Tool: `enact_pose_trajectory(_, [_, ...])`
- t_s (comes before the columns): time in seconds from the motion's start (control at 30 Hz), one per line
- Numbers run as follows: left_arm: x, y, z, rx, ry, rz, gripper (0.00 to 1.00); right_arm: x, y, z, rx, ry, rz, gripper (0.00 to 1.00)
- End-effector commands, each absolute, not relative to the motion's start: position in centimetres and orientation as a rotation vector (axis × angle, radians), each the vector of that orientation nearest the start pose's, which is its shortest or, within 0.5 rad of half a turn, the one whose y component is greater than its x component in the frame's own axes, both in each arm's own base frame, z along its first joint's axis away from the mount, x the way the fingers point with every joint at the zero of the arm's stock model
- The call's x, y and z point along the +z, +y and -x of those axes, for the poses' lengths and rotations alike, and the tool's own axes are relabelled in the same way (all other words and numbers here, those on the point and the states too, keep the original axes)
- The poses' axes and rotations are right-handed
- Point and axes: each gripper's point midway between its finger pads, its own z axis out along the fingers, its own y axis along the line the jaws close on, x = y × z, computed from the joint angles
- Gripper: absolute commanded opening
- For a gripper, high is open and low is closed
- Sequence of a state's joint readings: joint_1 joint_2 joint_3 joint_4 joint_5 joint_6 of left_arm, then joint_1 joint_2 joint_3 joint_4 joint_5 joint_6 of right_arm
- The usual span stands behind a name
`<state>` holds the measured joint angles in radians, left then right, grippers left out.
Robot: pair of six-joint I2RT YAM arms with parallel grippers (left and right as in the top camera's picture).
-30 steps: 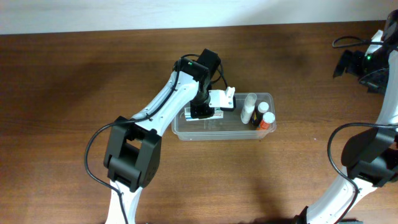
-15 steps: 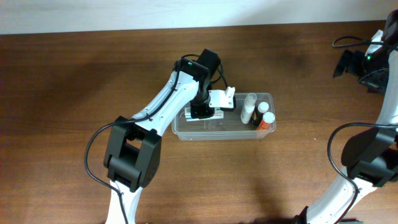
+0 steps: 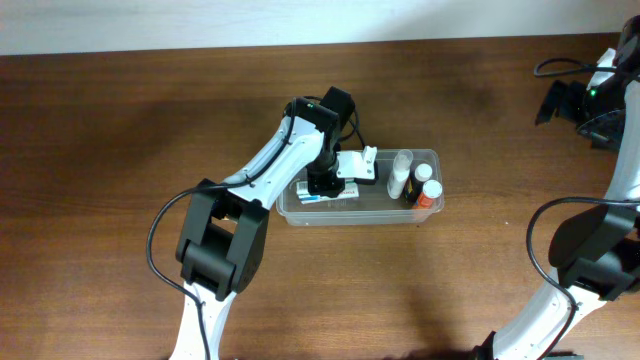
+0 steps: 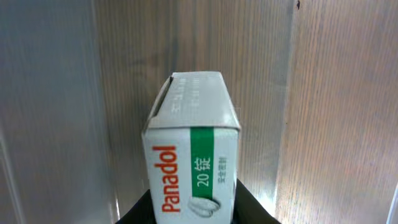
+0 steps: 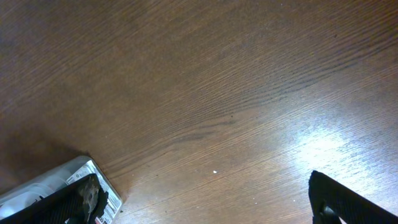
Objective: Pack container
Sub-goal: 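Lower the box into the container's left side and open left gripper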
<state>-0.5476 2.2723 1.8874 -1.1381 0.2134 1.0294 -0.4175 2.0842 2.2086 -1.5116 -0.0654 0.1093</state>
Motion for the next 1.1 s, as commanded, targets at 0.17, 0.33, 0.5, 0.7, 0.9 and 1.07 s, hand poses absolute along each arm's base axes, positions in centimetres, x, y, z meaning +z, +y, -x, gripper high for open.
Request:
enact_pose_trajectory(0.17, [3.9, -26.8, -36.8, 0.314, -2.253, 2.312, 0.28, 20.4, -16.4, -39.9, 0.051, 2.813, -0.762, 0.98])
enact_pose_trajectory(0.33, [3.8, -26.6, -37.2, 0.28, -2.259, 2.318, 0.27, 20.4, -16.4, -39.9, 0.051, 2.814, -0.762, 0.98])
enact_pose_trajectory(0.5, [3.7, -26.2, -38.3, 0.182, -2.273, 2.334, 0.27, 20.4, -16.4, -39.9, 0.051, 2.814, -0.762, 0.98])
enact_pose_trajectory(0.7, [3.7, -26.2, -38.8, 0.156, -2.284, 2.346, 0.27, 20.4, -16.4, -39.9, 0.051, 2.814, -0.762, 0.98])
enact_pose_trajectory(0.9, [3.7, -26.2, -38.8, 0.156, -2.284, 2.346, 0.31, 20.4, -16.4, -39.9, 0.051, 2.814, -0.762, 0.98])
enact_pose_trajectory(1.07, [3.7, -26.2, -38.7, 0.156, -2.283, 2.345, 0.38, 20.4, -16.4, -39.9, 0.051, 2.813, -0.762, 0.98])
